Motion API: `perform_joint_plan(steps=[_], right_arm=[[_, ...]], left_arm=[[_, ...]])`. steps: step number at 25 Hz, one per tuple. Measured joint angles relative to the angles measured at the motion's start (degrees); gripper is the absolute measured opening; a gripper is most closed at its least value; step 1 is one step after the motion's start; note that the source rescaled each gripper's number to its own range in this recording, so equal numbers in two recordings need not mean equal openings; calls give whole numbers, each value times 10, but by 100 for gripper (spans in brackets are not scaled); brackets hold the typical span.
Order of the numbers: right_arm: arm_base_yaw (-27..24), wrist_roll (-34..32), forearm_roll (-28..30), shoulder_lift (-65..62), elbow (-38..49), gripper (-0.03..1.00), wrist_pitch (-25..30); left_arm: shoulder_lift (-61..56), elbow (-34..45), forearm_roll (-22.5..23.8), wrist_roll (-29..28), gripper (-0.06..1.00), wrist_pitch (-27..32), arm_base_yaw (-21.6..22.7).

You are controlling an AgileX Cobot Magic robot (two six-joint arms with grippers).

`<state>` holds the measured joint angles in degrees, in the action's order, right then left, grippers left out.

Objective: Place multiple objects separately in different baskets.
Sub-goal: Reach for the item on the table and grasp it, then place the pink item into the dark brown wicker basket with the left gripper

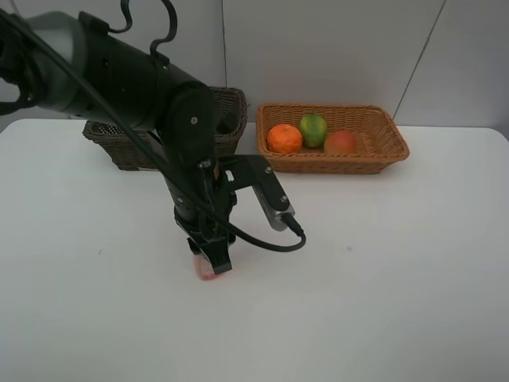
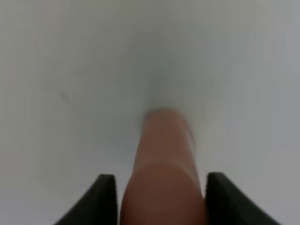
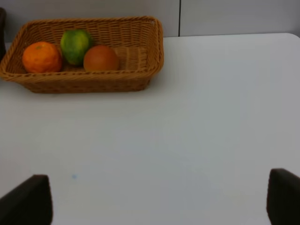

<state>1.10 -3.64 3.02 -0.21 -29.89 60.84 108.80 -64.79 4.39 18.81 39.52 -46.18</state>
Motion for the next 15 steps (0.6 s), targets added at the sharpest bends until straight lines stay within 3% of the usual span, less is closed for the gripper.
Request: perform_joint_plan(steps=[1,15], right_arm=[[0,0,0,0,0,98,0],[0,0,0,0,0,98,0]], left_arm=[[0,0,0,-1,40,0,0],[0,0,0,-29,41,-6,0]])
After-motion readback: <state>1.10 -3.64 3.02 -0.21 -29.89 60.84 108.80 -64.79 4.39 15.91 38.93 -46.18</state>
